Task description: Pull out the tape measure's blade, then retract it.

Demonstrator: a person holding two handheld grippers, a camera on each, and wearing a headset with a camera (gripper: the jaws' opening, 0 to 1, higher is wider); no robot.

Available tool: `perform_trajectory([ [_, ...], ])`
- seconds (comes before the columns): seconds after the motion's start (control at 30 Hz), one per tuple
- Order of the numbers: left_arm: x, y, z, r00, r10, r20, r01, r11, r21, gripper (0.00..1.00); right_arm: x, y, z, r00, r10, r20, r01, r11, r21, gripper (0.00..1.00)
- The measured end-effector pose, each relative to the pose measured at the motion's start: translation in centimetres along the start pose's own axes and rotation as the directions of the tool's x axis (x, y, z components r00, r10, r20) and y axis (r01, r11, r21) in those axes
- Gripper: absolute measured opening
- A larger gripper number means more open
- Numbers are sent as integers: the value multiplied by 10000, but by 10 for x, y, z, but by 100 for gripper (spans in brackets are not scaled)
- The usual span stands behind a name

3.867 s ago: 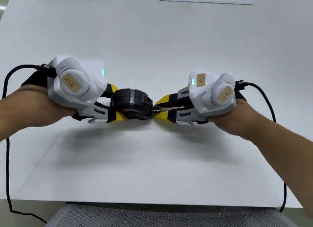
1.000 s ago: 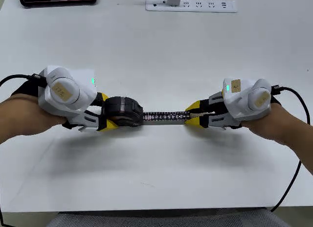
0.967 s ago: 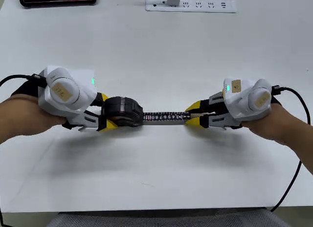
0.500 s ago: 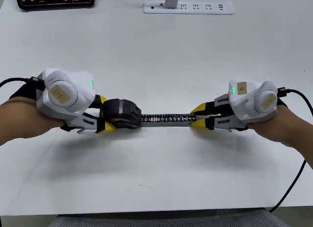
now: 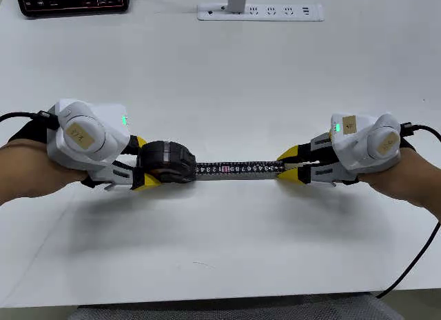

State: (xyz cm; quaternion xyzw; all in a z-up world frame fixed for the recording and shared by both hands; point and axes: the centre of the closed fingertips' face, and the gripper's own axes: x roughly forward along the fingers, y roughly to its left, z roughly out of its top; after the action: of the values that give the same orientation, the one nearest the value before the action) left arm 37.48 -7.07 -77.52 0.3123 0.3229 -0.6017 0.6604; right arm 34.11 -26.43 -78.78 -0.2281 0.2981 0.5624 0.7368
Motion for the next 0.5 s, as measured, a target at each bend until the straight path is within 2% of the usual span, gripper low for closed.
perform_trajectory([
  [0.5, 0, 0, 0, 10000, 18, 33, -18, 10000, 0, 27, -18, -3, -18, 9991, -100, -418, 101, 9999, 8, 8],
])
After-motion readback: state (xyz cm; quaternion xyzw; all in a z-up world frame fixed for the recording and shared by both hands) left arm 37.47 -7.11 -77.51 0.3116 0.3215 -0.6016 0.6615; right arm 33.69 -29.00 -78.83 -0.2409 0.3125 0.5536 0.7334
